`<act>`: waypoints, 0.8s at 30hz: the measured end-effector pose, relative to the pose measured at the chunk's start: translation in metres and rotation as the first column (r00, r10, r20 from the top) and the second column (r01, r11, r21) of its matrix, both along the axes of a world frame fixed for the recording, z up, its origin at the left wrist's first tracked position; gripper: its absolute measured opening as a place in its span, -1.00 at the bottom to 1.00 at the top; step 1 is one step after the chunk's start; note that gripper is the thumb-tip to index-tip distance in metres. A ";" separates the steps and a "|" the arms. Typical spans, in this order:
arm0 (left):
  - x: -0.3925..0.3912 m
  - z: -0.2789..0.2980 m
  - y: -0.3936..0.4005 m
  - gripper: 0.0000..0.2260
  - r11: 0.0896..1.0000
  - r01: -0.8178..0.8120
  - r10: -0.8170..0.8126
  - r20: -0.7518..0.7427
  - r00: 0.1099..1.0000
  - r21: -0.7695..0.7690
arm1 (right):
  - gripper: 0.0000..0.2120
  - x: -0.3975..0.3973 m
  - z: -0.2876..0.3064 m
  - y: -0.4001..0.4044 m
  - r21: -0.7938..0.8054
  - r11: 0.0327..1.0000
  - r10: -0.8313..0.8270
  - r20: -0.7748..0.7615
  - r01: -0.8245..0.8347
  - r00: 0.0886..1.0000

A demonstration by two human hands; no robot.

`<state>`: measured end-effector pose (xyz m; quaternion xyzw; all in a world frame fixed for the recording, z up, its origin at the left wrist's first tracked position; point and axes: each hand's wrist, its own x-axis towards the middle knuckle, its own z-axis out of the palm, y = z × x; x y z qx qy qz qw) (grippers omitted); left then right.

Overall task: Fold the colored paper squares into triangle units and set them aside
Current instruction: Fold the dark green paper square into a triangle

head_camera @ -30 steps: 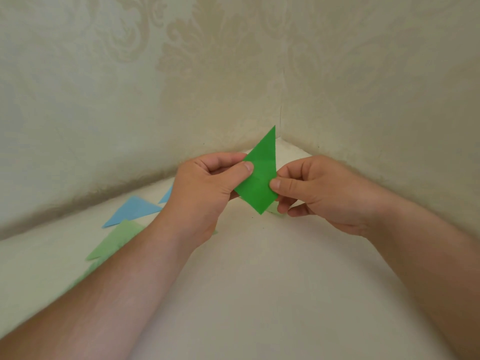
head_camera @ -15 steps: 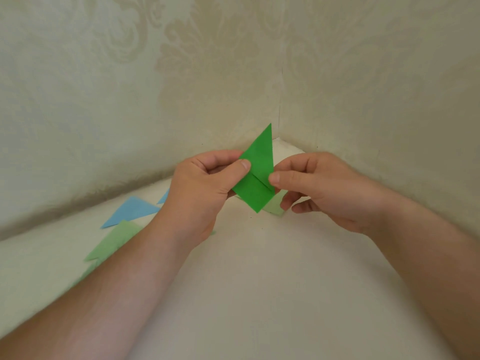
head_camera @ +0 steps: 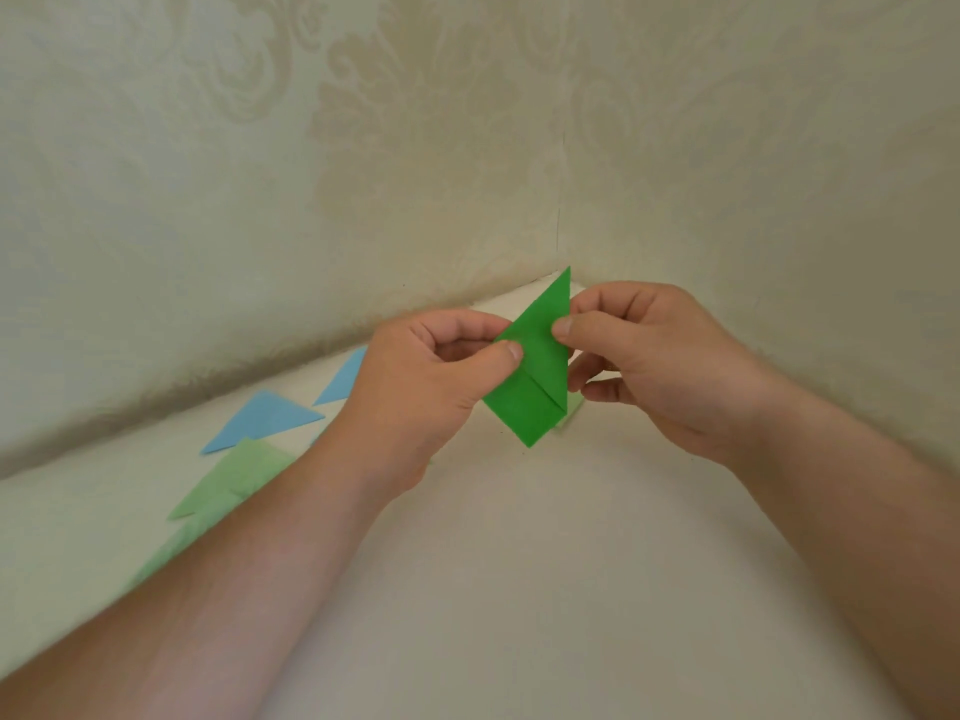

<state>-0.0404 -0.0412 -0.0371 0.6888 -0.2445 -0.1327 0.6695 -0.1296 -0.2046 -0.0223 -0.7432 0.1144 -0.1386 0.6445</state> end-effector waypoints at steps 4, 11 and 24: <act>-0.001 -0.001 0.000 -0.88 0.999 0.020 -0.019 -0.009 1.000 0.037 | -0.75 0.000 0.002 -0.001 -0.004 0.999 -0.039 0.055 0.040 0.998; -0.002 0.000 0.001 -0.88 0.997 0.032 -0.030 -0.031 0.999 0.067 | -0.83 -0.001 0.003 -0.005 0.074 0.997 -0.011 0.029 0.009 1.000; -0.009 0.003 0.002 -0.73 0.959 0.203 -0.190 -0.081 0.978 0.198 | -0.75 -0.001 0.004 -0.005 0.118 0.992 -0.046 -0.006 0.047 0.999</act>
